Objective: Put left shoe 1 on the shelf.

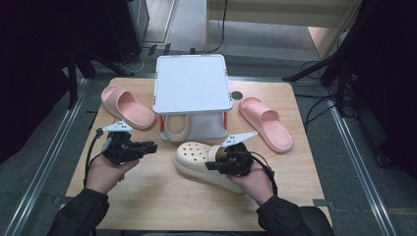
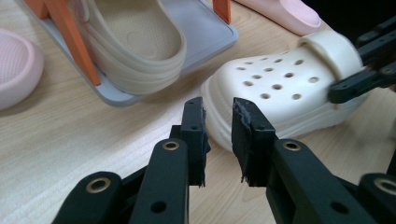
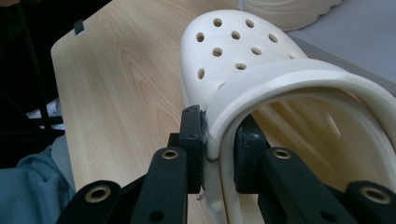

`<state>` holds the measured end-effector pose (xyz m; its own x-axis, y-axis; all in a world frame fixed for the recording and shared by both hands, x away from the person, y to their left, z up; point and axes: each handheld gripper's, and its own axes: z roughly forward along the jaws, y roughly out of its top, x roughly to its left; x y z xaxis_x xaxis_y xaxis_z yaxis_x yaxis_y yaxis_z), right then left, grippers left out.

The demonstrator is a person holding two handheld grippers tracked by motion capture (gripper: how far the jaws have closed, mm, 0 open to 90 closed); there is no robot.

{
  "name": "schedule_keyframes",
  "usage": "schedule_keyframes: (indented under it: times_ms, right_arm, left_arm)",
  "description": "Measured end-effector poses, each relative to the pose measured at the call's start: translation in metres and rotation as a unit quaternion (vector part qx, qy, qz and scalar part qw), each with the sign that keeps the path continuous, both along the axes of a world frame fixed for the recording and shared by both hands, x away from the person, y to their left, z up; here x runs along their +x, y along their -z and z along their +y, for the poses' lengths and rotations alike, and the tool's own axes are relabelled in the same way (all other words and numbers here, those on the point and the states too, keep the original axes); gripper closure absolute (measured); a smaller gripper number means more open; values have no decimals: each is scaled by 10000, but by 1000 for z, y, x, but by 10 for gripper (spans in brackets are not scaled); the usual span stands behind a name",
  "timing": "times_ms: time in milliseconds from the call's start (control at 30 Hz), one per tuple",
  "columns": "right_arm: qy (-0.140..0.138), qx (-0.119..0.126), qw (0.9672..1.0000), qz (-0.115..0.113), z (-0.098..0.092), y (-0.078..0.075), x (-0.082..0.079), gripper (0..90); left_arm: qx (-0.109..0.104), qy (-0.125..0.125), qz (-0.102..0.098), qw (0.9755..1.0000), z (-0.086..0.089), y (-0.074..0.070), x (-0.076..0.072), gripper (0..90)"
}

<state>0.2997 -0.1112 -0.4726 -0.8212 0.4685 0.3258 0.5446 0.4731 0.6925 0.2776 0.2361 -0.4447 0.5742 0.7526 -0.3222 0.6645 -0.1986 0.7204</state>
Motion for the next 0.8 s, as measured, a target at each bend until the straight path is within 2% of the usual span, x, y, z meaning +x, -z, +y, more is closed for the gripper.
schedule_keyframes:
  times_ms: [167,233,367,567,667,733,800]
  right_arm:
    - [-169,-34,9999,2,13,7,4,772]
    - [-232,-47,9997,53,15,8,5,766]
    - [-317,-47,9995,10,15,7,4,689]
    - [-174,95,9998,-33,-1,-5,5,625]
    - [-90,360,9993,-85,-13,-14,7,651]
    - [-50,407,9992,12,-18,-16,10,670]
    - [-33,493,9985,230,-22,-15,15,713]
  left_arm:
    - [-53,-24,22,10000,-4,5,-5,752]
    - [4,16,-17,10000,-8,7,-7,752]
    - [-1,-8,-11,10000,-12,9,-7,751]
    - [16,3,33,10000,-14,12,-6,752]
    - [20,28,74,10000,-16,15,-6,778]
    - [64,69,69,9999,-19,17,-7,834]
    - [79,83,67,9999,-23,20,-8,858]
